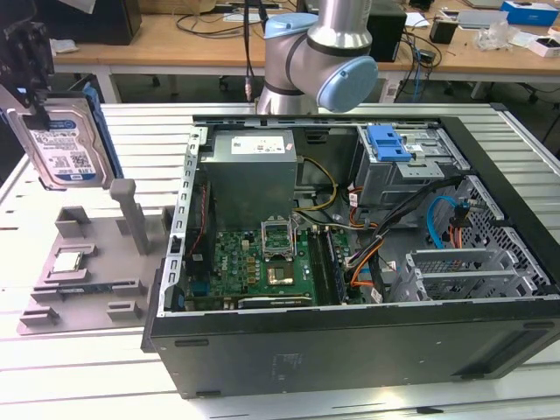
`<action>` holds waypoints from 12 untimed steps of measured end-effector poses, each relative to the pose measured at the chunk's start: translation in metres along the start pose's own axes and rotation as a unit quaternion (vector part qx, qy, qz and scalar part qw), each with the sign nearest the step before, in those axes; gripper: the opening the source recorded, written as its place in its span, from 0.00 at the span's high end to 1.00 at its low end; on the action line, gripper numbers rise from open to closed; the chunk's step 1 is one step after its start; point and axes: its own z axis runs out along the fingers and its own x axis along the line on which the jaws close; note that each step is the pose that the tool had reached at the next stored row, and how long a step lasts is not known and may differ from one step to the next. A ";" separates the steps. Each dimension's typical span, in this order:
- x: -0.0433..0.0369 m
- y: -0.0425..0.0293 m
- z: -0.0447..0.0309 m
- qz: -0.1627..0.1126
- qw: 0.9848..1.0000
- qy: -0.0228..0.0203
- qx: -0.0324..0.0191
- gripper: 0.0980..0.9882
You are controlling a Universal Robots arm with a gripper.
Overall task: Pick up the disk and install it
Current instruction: 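Pick up the disk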
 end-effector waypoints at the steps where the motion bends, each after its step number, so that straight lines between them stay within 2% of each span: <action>1: -0.0002 0.0001 -0.0016 0.000 1.000 0.000 0.000 0.70; 8: -0.0016 0.0004 -0.0181 0.000 1.000 0.001 0.000 0.70; 12: -0.0027 0.0009 -0.0319 0.000 1.000 0.002 -0.001 0.70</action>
